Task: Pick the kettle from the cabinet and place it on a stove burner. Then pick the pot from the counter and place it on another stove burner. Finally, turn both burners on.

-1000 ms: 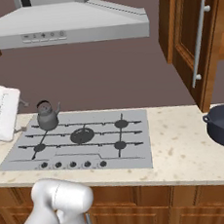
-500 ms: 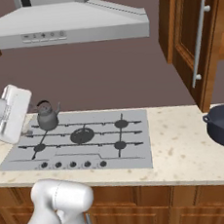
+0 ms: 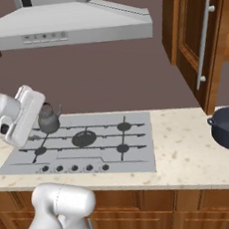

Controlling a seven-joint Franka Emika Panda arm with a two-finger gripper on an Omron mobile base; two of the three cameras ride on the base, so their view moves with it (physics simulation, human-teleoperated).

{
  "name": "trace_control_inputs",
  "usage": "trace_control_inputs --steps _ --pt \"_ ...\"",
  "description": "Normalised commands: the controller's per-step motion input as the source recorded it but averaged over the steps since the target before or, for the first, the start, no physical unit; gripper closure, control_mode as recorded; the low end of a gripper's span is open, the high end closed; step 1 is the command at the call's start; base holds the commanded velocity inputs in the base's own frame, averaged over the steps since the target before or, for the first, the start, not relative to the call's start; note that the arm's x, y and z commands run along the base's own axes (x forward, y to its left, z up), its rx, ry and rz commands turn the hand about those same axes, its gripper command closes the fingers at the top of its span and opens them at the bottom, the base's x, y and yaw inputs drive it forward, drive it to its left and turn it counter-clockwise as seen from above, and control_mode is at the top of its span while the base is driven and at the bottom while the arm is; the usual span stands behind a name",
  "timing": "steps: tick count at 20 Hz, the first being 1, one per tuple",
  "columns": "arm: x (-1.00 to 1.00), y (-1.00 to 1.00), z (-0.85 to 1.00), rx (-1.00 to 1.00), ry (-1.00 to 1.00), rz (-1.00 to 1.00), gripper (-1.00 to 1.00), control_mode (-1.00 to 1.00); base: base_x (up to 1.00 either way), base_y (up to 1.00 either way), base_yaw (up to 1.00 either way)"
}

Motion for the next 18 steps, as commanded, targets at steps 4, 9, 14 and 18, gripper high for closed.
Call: trace_control_inputs --steps 4,9,14,18 --pt "0.0 -0.27 0.0 0.16 0.02 0.0 -1.0 -1.0 0.0 0.0 0.0" --pt "0.0 -0.1 0.0 0.05 0.02 0.0 -1.0 -1.0 0.0 0.0 0.0" --pt "0.0 0.0 0.0 0.0 -0.01 0.0 -1.0 -1.0 0.0 0.0 0.0" --pt "-0.12 -0.05 0.0 0.0 -0.05 0.0 -1.0 1.0 -0.09 -0.04 0.0"
